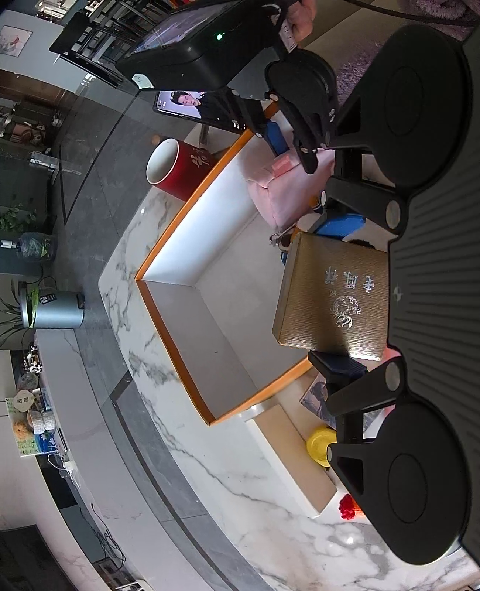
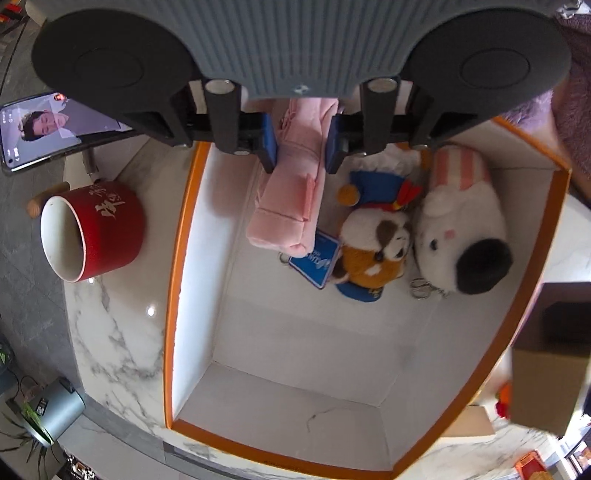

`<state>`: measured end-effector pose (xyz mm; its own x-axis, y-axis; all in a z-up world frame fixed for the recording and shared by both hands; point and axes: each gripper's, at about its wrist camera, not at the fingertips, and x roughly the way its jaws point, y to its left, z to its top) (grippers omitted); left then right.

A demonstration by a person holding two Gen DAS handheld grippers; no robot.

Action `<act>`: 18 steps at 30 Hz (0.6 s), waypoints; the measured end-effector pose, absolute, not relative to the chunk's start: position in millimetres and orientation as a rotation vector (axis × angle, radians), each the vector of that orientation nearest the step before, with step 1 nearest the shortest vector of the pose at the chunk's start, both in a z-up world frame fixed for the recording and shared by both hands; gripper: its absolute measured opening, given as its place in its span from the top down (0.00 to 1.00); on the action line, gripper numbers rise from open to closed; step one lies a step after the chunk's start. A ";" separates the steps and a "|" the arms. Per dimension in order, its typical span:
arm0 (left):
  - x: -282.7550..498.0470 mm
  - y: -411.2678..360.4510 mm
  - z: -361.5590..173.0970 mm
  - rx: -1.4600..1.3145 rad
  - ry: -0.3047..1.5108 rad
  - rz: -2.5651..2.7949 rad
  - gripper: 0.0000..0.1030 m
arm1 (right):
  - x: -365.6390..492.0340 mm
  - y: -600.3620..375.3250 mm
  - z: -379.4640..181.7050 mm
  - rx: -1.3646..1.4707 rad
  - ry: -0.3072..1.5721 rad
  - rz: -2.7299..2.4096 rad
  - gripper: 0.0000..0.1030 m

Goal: Organize objects
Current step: 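Lower the pink bag and gift box into the box and release both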

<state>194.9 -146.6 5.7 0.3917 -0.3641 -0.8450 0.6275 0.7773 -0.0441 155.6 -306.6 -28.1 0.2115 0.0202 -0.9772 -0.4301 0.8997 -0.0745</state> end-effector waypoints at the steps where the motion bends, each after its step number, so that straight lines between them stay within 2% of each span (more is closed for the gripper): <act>1: 196.3 -151.3 4.1 0.311 0.982 -0.649 0.29 | 154.1 -306.7 -28.8 -0.354 1.325 0.329 0.71; 11: 214.9 -199.8 -25.1 0.460 0.988 -0.696 0.29 | 159.1 -322.6 -27.9 -0.294 1.237 0.316 0.63; 18: 237.7 -219.4 -58.1 0.638 1.074 -0.667 0.29 | 170.8 -319.9 -23.8 -0.269 1.185 0.329 0.64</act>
<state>237.7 -219.4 -58.1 0.3261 -0.1765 -0.9287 0.7543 0.6407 0.1431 170.8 -319.9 -23.8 0.3384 0.1091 -0.9346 -0.3884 0.9209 -0.0332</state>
